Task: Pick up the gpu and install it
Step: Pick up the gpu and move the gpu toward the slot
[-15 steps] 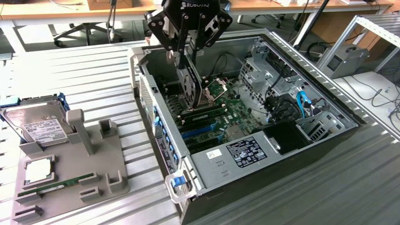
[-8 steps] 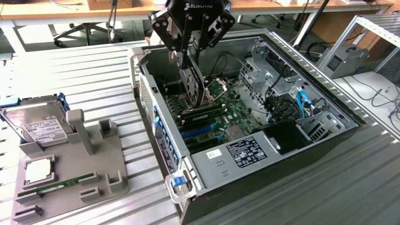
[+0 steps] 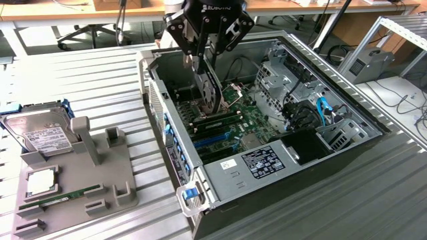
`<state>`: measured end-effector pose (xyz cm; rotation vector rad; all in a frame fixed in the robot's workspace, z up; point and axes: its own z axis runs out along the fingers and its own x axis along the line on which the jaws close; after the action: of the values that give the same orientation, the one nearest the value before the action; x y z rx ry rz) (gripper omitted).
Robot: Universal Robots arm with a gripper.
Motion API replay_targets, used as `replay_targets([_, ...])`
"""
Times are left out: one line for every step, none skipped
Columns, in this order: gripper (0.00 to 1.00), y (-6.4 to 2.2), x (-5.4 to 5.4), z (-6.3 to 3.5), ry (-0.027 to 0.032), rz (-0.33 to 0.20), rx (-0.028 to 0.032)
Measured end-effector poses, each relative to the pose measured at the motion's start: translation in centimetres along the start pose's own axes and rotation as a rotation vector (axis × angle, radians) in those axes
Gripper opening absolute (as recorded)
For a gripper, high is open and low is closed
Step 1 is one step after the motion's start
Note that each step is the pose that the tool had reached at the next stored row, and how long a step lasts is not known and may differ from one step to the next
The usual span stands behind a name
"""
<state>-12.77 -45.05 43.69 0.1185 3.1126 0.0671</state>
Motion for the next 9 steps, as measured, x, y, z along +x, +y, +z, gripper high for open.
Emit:
replay_targets([0.26,0.00,-0.08,0.02,0.0000,0.000,0.0000])
replay_targets([0.26,0.01,-0.15,0.04,0.0000,0.000,-0.0001])
replay_targets([0.26,0.02,-0.26,0.07,-0.0001,0.000,-0.0001])
replay_targets([0.26,0.02,-0.34,0.08,0.0000,0.000,0.0000])
replay_targets([0.26,0.02,-0.40,0.10,0.0000,0.000,-0.0001])
replay_targets([0.26,0.03,-0.47,0.12,0.0000,0.000,0.0000])
replay_targets([0.26,0.04,-0.54,0.13,0.0000,0.000,0.0000])
replay_targets([0.26,0.04,-0.61,0.15,0.0000,0.000,0.0000])
replay_targets([0.26,0.04,-0.68,0.17,0.0000,0.000,0.0000])
